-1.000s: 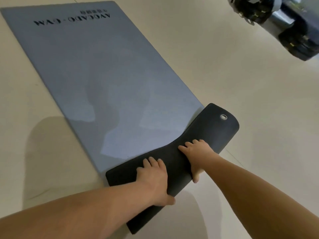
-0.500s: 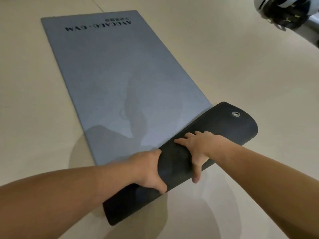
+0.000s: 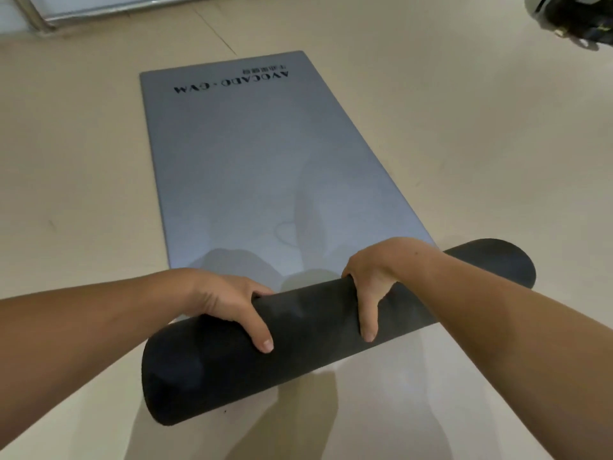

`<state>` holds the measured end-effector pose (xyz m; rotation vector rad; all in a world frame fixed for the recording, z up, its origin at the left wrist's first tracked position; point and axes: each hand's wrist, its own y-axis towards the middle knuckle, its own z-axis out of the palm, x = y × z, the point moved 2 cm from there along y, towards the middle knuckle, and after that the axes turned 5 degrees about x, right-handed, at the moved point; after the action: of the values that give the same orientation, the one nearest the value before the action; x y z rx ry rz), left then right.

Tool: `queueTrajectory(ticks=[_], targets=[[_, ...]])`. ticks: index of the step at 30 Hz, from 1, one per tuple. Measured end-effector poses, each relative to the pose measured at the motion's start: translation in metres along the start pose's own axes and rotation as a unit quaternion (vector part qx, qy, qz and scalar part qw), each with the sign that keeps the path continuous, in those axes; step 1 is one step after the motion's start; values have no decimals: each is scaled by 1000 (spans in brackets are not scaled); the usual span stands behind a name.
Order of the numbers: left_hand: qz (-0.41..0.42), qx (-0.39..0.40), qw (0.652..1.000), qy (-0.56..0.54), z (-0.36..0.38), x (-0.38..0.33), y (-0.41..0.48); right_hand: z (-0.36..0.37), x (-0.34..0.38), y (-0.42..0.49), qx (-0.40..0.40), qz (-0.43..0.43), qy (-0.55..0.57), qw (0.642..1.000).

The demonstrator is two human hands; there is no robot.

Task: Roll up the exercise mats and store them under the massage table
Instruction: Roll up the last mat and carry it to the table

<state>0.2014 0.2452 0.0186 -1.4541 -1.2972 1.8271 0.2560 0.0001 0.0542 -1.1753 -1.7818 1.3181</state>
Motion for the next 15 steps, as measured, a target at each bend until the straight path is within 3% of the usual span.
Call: queueTrajectory(ticks=[2,5,7,10,13,15], targets=[[1,-82,994,69,-8,5,-9,-11,5,9,28,21,8,999],[48,-229,953,194,-1,-12,-22,-32,10,13,43,41,36,998],[40,-263,920,289,22,-26,-17,-40,11,17,37,41,48,997],[-50,-262,892,365,52,-21,5,-44,15,28,3,19,56,998],[-70,-259,909,320,37,-6,20,-50,24,33,-128,46,-6,991],[-55,-234,937,253,10,2,18,-51,34,33,-253,58,-79,962]])
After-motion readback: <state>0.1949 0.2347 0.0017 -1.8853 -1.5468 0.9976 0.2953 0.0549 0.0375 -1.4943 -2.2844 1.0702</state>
